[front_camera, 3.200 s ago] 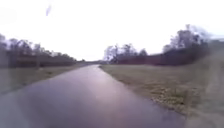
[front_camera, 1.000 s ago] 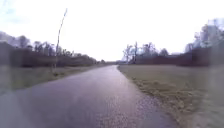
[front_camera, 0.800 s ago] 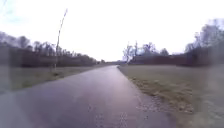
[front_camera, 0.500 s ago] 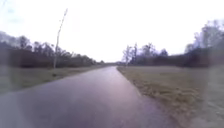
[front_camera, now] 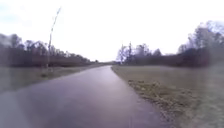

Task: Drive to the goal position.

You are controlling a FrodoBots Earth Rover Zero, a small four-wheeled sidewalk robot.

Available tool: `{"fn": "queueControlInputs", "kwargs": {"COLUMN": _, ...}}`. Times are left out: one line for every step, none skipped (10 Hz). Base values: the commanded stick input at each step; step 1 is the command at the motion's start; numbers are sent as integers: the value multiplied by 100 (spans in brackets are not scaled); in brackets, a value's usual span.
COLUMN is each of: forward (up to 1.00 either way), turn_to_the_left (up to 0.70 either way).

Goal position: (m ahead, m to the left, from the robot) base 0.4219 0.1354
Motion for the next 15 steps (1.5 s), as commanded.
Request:
{"fn": "queueControlInputs", "kwargs": {"forward": 100, "turn_to_the_left": 28}}
{"fn": "queueControlInputs", "kwargs": {"forward": 100, "turn_to_the_left": 31}}
{"fn": "queueControlInputs", "kwargs": {"forward": 100, "turn_to_the_left": 35}}
{"fn": "queueControlInputs", "kwargs": {"forward": 100, "turn_to_the_left": 38}}
{"fn": "queueControlInputs", "kwargs": {"forward": 100, "turn_to_the_left": 25}}
{"fn": "queueControlInputs", "kwargs": {"forward": 100, "turn_to_the_left": 0}}
{"fn": "queueControlInputs", "kwargs": {"forward": 100, "turn_to_the_left": 0}}
{"fn": "queueControlInputs", "kwargs": {"forward": 100, "turn_to_the_left": 6}}
{"fn": "queueControlInputs", "kwargs": {"forward": 100, "turn_to_the_left": 14}}
{"fn": "queueControlInputs", "kwargs": {"forward": 100, "turn_to_the_left": 25}}
{"fn": "queueControlInputs", "kwargs": {"forward": 100, "turn_to_the_left": 33}}
{"fn": "queueControlInputs", "kwargs": {"forward": 100, "turn_to_the_left": 19}}
{"fn": "queueControlInputs", "kwargs": {"forward": 100, "turn_to_the_left": 5}}
{"fn": "queueControlInputs", "kwargs": {"forward": 100, "turn_to_the_left": 0}}
{"fn": "queueControlInputs", "kwargs": {"forward": 100, "turn_to_the_left": 0}}
